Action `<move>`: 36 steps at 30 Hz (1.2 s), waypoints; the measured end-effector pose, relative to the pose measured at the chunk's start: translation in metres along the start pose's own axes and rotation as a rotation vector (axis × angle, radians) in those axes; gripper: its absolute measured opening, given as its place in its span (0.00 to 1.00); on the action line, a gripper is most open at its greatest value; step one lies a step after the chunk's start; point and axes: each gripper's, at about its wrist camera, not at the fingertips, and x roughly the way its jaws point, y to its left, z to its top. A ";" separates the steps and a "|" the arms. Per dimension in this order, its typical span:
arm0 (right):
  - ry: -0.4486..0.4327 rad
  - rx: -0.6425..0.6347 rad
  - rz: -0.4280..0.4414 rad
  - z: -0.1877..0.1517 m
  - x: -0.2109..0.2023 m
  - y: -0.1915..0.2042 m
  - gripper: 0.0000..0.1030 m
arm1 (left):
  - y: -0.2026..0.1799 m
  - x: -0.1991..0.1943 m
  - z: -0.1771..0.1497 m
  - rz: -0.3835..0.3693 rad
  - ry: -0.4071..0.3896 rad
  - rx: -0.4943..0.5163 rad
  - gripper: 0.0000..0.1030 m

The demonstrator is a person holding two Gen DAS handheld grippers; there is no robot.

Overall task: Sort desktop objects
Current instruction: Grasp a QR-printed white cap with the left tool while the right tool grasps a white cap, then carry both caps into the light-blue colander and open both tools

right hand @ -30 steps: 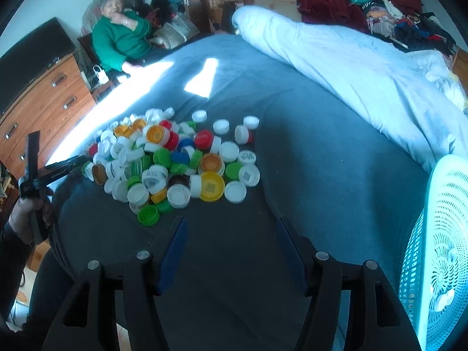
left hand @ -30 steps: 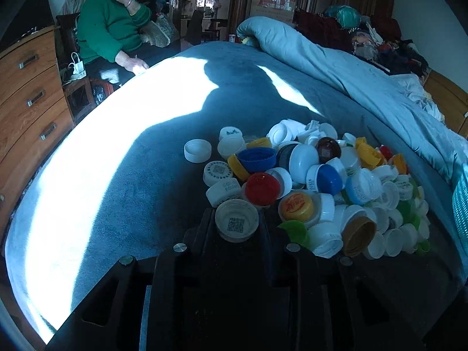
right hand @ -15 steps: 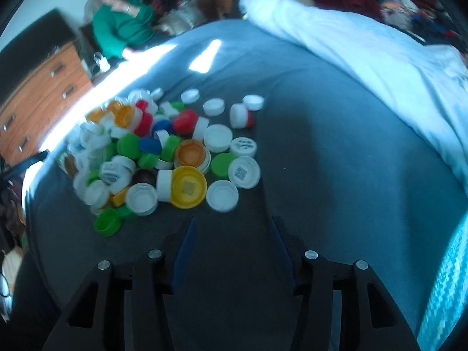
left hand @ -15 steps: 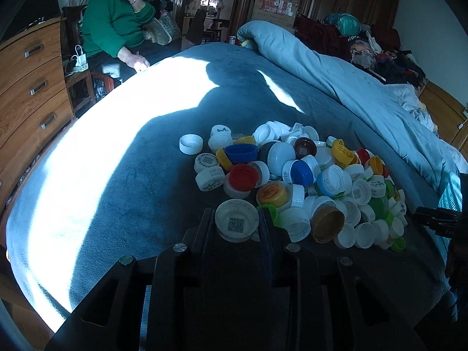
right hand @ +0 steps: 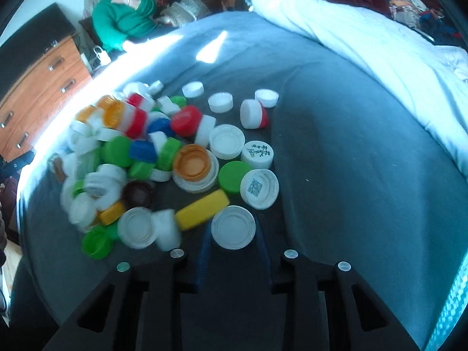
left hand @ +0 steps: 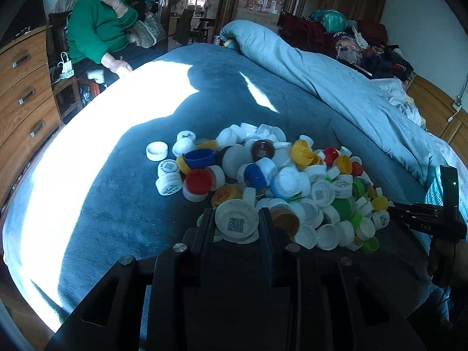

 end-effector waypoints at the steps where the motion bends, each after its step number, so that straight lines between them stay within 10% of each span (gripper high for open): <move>1: -0.014 0.001 -0.008 -0.003 -0.013 0.003 0.31 | -0.006 -0.002 0.001 -0.011 -0.001 0.005 0.24; 15: -0.259 0.019 -0.064 -0.018 -0.173 0.009 0.31 | -0.157 -0.039 0.023 -0.208 -0.016 0.167 0.24; 36: -0.396 0.096 -0.190 -0.049 -0.285 -0.058 0.31 | -0.355 -0.083 0.047 -0.396 -0.076 0.396 0.24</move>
